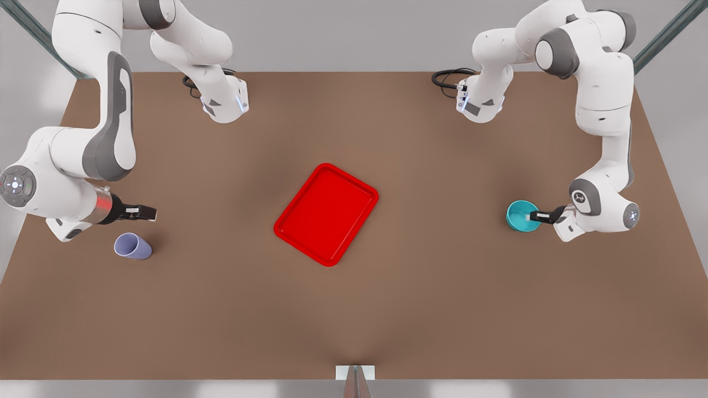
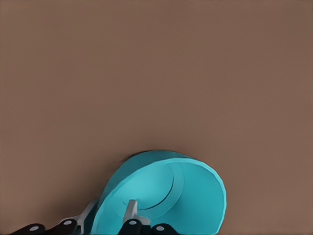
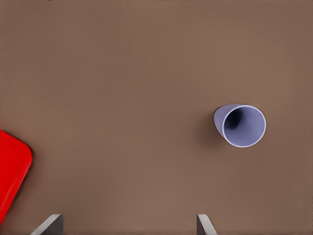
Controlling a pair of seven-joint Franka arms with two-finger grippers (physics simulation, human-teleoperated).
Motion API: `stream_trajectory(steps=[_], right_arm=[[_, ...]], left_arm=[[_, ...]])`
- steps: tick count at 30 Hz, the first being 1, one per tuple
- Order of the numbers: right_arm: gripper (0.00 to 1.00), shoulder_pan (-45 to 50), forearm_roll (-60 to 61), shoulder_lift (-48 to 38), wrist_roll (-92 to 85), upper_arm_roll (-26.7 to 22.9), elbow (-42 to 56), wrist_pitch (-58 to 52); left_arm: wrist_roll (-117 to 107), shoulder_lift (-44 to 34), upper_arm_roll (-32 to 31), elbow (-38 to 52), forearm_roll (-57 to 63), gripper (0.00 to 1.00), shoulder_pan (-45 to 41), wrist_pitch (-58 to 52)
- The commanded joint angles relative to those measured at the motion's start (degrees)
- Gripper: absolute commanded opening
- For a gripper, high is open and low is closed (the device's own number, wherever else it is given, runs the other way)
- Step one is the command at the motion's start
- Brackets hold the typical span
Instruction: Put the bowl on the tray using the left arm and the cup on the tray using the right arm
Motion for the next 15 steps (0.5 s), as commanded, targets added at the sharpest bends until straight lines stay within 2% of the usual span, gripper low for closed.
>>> stream_trajectory(steps=[1, 11, 14, 15], right_arm=[[1.00, -0.08, 0.00, 0.08, -0.15, 0.00, -0.01, 0.00], [1.00, -0.17, 0.09, 0.08, -0.15, 0.00, -0.01, 0.00], [1.00, -0.08, 0.09, 0.08, -0.15, 0.00, -0.01, 0.00], [1.00, -0.08, 0.09, 0.08, -0.15, 0.00, -0.01, 0.00]], left_arm=[[-0.10, 0.12, 0.00, 0.02, 0.18, 0.24, -0.09, 0.05], [-9.49, -1.64, -0.09, 0.46, 1.33, 0.21, -4.13, -1.01], [-25.93, -2.17, -0.88, 9.06, -1.04, 0.21, -12.91, -11.19], [-31.45, -1.99, -4.82, 12.14, -1.40, 0.21, -13.71, -12.08]])
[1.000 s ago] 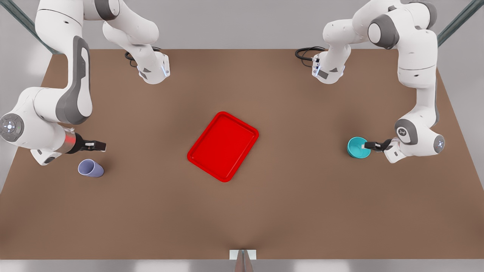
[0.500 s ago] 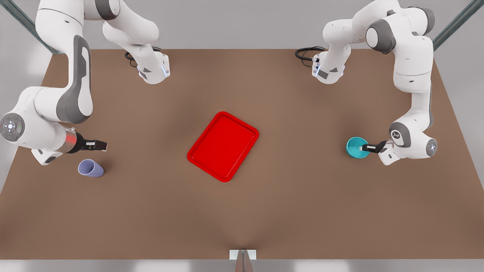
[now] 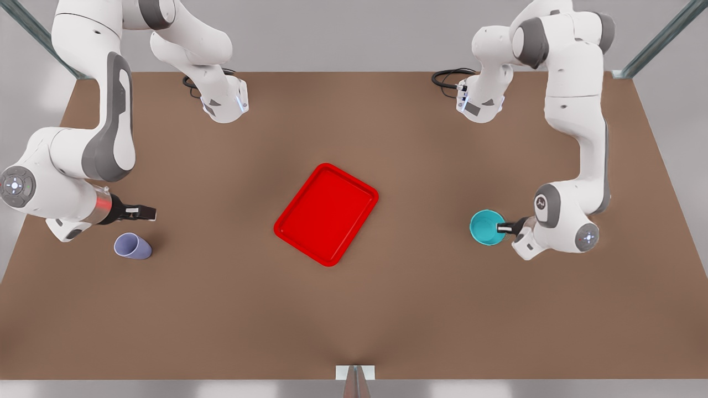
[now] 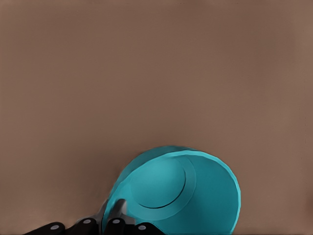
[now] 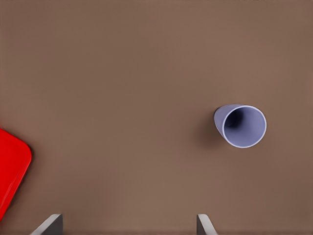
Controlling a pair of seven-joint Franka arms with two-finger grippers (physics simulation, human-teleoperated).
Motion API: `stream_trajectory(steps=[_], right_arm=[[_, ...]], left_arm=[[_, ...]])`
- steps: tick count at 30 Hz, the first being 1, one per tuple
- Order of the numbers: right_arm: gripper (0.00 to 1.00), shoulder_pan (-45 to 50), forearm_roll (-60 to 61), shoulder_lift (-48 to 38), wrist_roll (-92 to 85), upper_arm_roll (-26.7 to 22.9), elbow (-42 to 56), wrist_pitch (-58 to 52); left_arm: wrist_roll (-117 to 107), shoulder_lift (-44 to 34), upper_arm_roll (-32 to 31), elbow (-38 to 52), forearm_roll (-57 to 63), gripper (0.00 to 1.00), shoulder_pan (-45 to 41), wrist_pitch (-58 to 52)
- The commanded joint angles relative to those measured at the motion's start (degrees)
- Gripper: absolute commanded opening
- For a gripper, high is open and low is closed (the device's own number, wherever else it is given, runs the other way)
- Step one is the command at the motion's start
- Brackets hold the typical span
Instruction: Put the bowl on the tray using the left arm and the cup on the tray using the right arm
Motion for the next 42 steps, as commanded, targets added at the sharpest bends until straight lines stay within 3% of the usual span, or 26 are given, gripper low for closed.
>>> stream_trajectory(steps=[1, 7, 11, 16, 17, 18, 19, 24, 25, 27, 28, 30, 32, 33, 35, 39, 42], right_arm=[[1.00, -0.02, 0.00, 0.00, 0.00, 0.00, 0.00, 0.00], [1.00, -0.02, 0.00, 0.00, 0.00, 0.00, 0.00, 0.00], [1.00, -0.02, 0.00, 0.00, 0.00, 0.00, 0.00, 0.00], [1.00, -0.11, 0.00, 0.00, -0.09, 0.08, 0.00, 0.00], [1.00, -0.11, 0.00, 0.00, -0.18, 0.00, 0.00, 0.00], [1.00, -0.11, 0.00, 0.00, -0.18, 0.00, 0.00, 0.00], [1.00, -0.11, 0.00, 0.00, -0.18, 0.00, 0.00, 0.00], [1.00, -0.11, 0.00, 0.00, -0.18, 0.00, 0.00, 0.00], [1.00, -0.19, 0.00, 0.00, -0.26, 0.00, 0.00, 0.00], [1.00, -2.83, 0.00, 0.00, -3.51, -0.18, -0.53, 0.09], [1.00, -5.03, -0.18, 0.78, -5.97, -0.27, -0.53, 0.70], [1.00, -10.38, -0.44, 4.12, -12.03, -0.27, -0.44, 3.51], [1.00, -13.03, -0.35, 6.23, -13.36, -0.27, -0.26, 4.83], [1.00, -13.64, -0.26, 7.28, -13.36, -0.27, -0.44, 7.02], [1.00, -14.69, 0.09, 11.60, -13.18, -0.18, -0.53, 11.33], [1.00, -14.78, 2.81, 16.34, -13.27, -0.09, -0.53, 18.19], [1.00, -15.58, 2.81, 17.49, -13.45, -0.09, -1.32, 17.58]], left_arm=[[-2.39, 0.10, -1.83, 0.69, -4.59, 0.21, 0.16, -0.04], [-31.76, 0.19, -19.07, 1.66, -5.03, 0.21, -9.77, 1.02], [-41.34, 3.09, -19.07, 4.73, -6.88, 0.21, -17.24, 4.97], [-41.87, 6.95, -19.07, 4.12, -8.11, 0.21, -20.14, 13.32], [-41.69, 7.04, -19.07, 4.12, -8.02, 0.26, -20.49, 13.32], [-41.25, 7.66, -19.07, 4.20, -8.02, 0.76, -20.49, 13.41], [-41.34, 7.83, -19.07, 4.12, -7.85, 1.00, -20.49, 14.29], [-41.78, 6.26, -17.66, 4.56, -5.39, 1.00, -20.32, 12.80], [-41.69, 3.09, -14.24, 6.13, -1.87, 1.00, -20.23, 6.92], [-29.14, 1.95, -8.35, 22.65, 7.44, 1.00, -15.49, -16.45], [-19.03, 1.42, -4.31, 28.28, 10.52, 1.00, -13.38, -23.06], [2.49, -1.65, 6.14, 29.43, 12.02, 1.00, -13.38, -25.34], [3.92, -4.12, 13.18, 29.34, 12.19, 1.00, -13.38, -27.89], [3.75, -5.60, 13.72, 28.99, 12.28, 1.00, -13.29, -28.86], [1.64, -14.30, 4.05, 21.89, 19.22, 1.00, -6.52, -27.99], [1.64, -15.46, 4.05, 19.94, 18.87, 1.00, -6.43, -28.34], [1.46, -15.28, 4.14, 20.11, 19.22, 1.00, -6.43, -28.78]])
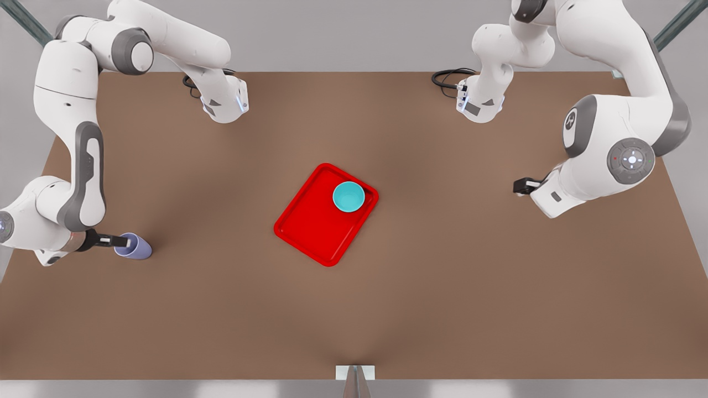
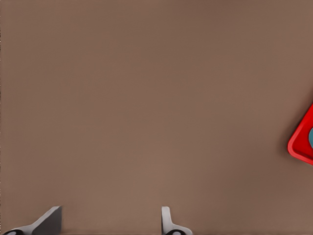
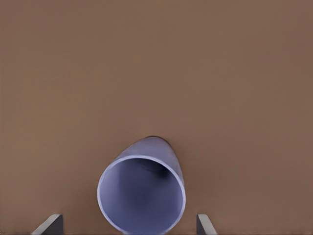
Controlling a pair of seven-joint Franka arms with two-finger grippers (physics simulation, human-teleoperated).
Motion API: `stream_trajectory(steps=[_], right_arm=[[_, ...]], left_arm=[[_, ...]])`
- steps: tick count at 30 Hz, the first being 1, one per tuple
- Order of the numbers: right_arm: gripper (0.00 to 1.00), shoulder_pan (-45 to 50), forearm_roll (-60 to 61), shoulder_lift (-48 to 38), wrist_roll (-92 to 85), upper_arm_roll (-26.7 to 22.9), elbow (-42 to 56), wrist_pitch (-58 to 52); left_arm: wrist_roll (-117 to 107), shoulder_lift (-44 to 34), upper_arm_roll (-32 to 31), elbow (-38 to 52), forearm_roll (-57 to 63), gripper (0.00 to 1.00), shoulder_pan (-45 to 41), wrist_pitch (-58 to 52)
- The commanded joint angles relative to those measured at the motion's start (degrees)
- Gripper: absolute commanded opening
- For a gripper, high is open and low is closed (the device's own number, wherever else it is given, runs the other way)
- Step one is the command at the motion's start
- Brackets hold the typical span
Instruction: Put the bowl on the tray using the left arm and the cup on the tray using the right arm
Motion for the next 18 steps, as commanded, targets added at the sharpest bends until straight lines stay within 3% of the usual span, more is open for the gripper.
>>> stream_trajectory(steps=[1, 10, 12, 15, 16, 18], right_arm=[[1.00, -0.23, 0.00, 0.08, 0.09, 0.00, -0.16, 0.05], [1.00, -1.64, -0.61, 1.84, -0.44, -0.09, -2.54, 1.90], [0.87, -1.37, -0.79, 2.81, -0.35, -0.09, -2.45, 2.07], [0.60, -1.37, -0.79, 3.33, -0.44, -0.09, -2.45, 2.25], [0.46, -1.29, -0.79, 3.33, -0.35, -0.09, -2.45, 2.16], [0.43, -1.46, -0.79, 3.33, -0.35, -0.09, -2.19, 2.25]], left_arm=[[0.01, 0.08, -0.09, 0.00, 0.59, 1.00, -0.01, -0.54], [0.09, 0.16, -0.44, 0.00, 0.50, 1.00, -0.98, -2.21], [0.09, 0.16, -0.44, 0.00, 0.50, 1.00, -0.98, -2.21], [0.09, 0.16, -0.44, 0.00, 0.41, 1.00, -0.98, -2.21], [0.18, 0.16, -0.44, 0.00, 0.41, 1.00, -0.98, -2.21], [0.27, 0.25, -0.44, 0.00, 0.41, 1.00, -0.98, -2.21]])
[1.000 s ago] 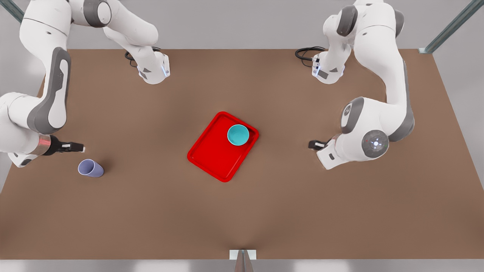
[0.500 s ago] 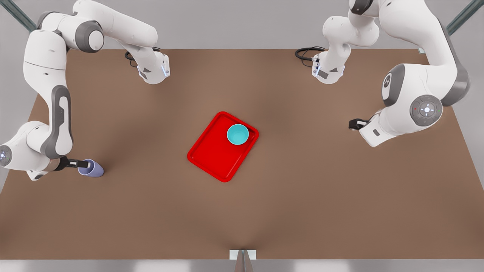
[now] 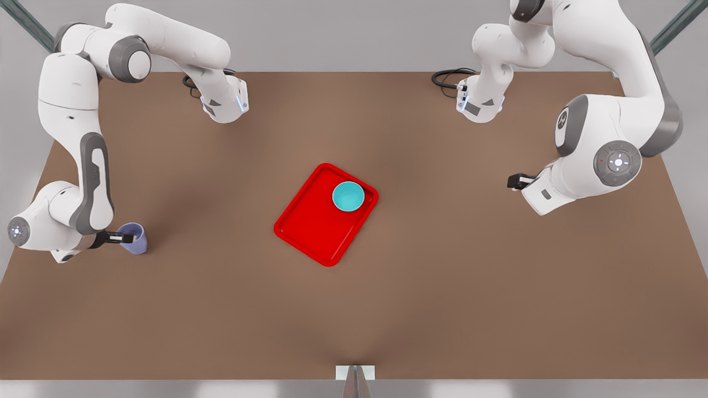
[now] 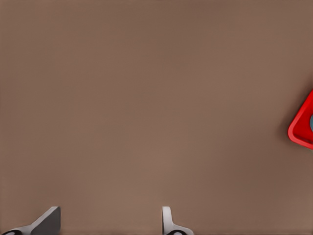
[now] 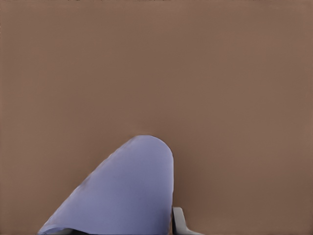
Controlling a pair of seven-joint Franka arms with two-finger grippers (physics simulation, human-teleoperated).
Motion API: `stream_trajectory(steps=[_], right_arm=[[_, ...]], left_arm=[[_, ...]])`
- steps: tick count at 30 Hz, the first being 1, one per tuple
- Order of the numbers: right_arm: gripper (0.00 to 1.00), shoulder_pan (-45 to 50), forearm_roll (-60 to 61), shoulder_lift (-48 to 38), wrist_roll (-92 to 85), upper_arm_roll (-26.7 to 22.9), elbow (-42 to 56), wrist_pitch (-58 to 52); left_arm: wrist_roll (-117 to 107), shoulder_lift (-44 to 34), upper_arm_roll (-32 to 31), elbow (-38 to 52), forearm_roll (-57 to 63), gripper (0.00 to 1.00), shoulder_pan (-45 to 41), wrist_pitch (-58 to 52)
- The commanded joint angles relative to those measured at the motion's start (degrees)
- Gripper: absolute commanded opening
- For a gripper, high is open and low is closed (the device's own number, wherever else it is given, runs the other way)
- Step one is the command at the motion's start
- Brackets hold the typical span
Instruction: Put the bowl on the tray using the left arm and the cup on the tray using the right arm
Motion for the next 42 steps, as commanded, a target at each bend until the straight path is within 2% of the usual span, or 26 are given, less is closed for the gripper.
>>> stream_trajectory(steps=[1, 3, 6, 21, 27, 39, 42], right_arm=[[0.37, 0.00, 0.01, 0.00, 0.00, 0.00, 0.04, 0.27], [0.25, -0.17, 0.18, 0.00, 0.00, 0.00, 0.13, 0.45], [0.21, -0.26, 0.27, 0.62, -0.27, 0.00, 0.22, 1.41], [0.21, 0.53, 0.18, -0.96, -3.96, 0.62, 1.18, 1.41], [0.21, 10.20, 0.71, -5.27, -1.50, 1.14, 1.80, 1.15], [0.21, 10.72, 0.36, -9.58, 6.85, 21.79, 0.48, -1.58], [0.21, 17.05, 0.36, -8.70, 8.00, 21.88, 0.92, -0.79]], left_arm=[[0.07, -0.03, 0.00, 0.00, -0.01, 1.00, 0.00, -0.02], [0.25, 0.05, 0.00, 0.00, -0.01, 1.00, 0.00, 0.07], [0.34, 0.05, 0.09, 0.00, -0.01, 1.00, 0.00, -0.02], [-0.01, 0.14, 0.09, 0.00, 0.08, 1.00, 0.00, -0.11], [-0.19, 0.05, 0.09, 0.27, 0.08, 1.00, 0.00, -0.11], [-0.28, 0.23, 0.18, 0.26, 0.17, 1.00, 0.00, -0.11], [-0.28, 0.23, 0.18, 0.26, 0.17, 1.00, 0.00, -0.11]])
